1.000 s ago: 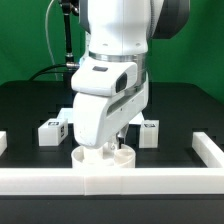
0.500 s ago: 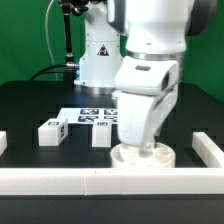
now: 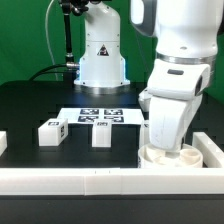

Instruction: Assemble stool

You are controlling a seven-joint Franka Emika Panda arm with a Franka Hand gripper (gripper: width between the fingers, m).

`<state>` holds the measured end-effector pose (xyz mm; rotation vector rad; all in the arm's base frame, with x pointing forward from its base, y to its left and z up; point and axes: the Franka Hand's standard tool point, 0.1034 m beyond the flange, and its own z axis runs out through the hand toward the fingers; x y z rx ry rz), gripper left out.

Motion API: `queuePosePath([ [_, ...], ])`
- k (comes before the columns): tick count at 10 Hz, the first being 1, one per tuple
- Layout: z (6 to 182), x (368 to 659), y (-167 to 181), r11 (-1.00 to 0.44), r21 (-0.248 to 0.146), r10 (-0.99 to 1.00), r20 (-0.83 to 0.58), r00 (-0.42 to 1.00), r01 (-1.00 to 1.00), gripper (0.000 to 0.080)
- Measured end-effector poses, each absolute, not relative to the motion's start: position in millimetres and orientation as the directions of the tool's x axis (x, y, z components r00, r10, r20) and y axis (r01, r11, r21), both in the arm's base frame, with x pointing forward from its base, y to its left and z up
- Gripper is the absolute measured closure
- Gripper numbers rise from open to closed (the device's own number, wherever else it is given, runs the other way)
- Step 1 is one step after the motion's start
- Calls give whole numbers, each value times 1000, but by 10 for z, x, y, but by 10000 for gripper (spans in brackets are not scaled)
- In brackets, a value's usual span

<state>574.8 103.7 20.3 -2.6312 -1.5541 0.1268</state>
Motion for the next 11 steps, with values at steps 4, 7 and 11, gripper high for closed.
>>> queuePosePath([
  [4, 215, 5753, 1057, -506, -114, 862, -34, 505, 855, 771],
  [7, 213, 5752, 1053, -506, -114, 862, -35, 506, 855, 445],
  [11, 495, 5712, 1042, -555, -94, 832, -40, 554, 827, 174],
])
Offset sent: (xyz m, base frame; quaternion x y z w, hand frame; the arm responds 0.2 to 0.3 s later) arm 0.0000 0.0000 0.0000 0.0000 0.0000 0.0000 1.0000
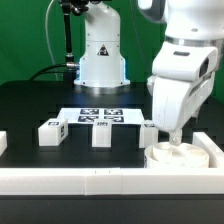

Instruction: Assemble stool

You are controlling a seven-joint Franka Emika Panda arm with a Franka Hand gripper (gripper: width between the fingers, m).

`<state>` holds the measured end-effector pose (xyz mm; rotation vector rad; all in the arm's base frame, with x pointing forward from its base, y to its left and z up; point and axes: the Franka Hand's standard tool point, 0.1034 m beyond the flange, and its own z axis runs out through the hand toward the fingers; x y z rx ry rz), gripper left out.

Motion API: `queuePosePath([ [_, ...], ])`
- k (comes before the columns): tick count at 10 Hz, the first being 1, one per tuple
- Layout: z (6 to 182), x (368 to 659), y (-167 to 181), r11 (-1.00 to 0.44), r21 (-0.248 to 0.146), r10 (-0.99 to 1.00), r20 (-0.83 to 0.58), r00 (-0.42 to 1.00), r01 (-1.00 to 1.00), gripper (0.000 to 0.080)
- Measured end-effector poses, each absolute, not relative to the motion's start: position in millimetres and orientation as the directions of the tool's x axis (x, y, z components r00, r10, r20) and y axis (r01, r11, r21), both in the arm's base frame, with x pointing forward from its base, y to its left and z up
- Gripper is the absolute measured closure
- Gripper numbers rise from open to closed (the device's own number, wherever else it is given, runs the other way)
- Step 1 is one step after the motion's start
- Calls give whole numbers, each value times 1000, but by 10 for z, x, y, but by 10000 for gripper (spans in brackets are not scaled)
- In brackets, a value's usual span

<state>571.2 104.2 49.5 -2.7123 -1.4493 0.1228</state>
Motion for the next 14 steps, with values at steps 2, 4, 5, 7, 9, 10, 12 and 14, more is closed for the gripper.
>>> queuePosePath([
  [2, 687, 5689, 958, -567, -68, 823, -31, 567, 821, 157],
  [4, 685, 5518, 752, -585, -43, 811, -18, 585, 810, 150],
  [5, 636, 5432, 644, -589, -46, 808, -22, 588, 807, 150],
  [7, 574, 5389, 508, -580, -40, 815, -11, 580, 814, 150],
  [9, 570, 5383, 518, -596, -41, 803, -12, 596, 802, 150],
  [10, 570, 5382, 524, -648, -42, 761, -13, 648, 760, 150],
  [12, 544, 5363, 487, -798, -33, 602, -16, 798, 602, 150],
  [14, 490, 5321, 514, -945, -28, 327, 13, 945, 327, 150],
])
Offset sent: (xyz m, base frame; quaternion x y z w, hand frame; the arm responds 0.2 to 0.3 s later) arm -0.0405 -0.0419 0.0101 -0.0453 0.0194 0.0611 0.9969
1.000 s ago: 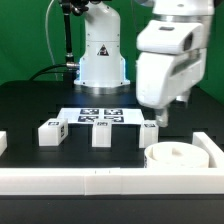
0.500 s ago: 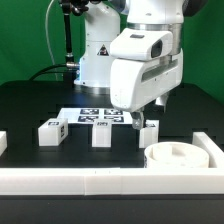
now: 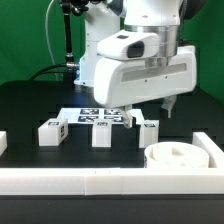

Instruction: Assemble stool

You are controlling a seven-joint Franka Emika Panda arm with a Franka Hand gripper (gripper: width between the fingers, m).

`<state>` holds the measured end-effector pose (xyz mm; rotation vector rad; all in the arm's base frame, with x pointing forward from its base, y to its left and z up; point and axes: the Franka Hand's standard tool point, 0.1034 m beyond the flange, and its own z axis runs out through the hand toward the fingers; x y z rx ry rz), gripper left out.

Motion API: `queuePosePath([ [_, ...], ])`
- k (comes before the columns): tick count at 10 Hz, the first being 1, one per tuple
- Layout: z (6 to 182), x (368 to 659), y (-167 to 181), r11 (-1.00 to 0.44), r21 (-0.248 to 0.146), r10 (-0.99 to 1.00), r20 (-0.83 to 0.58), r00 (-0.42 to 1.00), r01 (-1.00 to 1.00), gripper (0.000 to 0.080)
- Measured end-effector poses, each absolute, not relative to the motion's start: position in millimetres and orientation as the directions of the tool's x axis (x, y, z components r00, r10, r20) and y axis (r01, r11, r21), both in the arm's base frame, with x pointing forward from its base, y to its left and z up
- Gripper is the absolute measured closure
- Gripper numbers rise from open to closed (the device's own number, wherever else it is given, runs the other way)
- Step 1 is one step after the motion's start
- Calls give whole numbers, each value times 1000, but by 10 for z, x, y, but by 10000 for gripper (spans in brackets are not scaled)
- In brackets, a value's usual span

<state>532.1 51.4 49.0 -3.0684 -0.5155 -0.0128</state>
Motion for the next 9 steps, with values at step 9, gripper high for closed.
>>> queuePosePath([
  [9, 416, 5264, 552, -970, -83, -220, -79, 972, -227, 150],
])
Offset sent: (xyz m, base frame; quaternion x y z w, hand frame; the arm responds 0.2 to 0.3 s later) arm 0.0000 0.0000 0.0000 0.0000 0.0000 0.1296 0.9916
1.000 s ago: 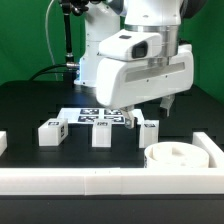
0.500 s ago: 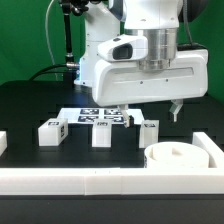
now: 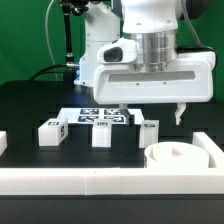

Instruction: Assemble stool

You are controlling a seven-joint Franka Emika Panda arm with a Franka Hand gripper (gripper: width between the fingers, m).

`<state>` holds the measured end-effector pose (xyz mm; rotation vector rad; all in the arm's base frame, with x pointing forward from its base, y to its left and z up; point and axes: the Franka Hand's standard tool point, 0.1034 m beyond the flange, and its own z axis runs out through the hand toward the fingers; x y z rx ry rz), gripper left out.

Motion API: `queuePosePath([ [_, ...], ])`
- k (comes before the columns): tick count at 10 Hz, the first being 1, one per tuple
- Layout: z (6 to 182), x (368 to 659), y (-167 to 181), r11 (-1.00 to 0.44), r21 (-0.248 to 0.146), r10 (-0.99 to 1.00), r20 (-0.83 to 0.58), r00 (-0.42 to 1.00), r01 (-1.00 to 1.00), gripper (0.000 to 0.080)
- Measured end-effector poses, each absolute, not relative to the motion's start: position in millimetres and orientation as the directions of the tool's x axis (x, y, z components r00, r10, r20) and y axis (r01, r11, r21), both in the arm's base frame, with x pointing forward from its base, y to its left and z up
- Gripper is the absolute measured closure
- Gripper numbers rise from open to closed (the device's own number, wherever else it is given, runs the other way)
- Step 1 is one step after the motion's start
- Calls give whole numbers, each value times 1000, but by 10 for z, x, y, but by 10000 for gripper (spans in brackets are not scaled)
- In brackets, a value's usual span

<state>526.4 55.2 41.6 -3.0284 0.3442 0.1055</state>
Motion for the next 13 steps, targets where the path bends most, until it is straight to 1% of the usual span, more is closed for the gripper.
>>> queuePosePath([
  [3, 419, 5249, 561, -973, -81, -207, -101, 973, -215, 150],
  [4, 422, 5196, 554, -975, -74, -194, -176, 965, -210, 150],
  [5, 421, 5219, 549, -976, -72, -184, -221, 958, -204, 150],
  [7, 380, 5141, 514, -979, -59, -160, -384, 909, -198, 150],
  [11, 392, 5049, 596, -982, -56, -107, -625, 773, -181, 150],
  [13, 355, 5075, 620, -984, -60, -74, -714, 696, -167, 150],
])
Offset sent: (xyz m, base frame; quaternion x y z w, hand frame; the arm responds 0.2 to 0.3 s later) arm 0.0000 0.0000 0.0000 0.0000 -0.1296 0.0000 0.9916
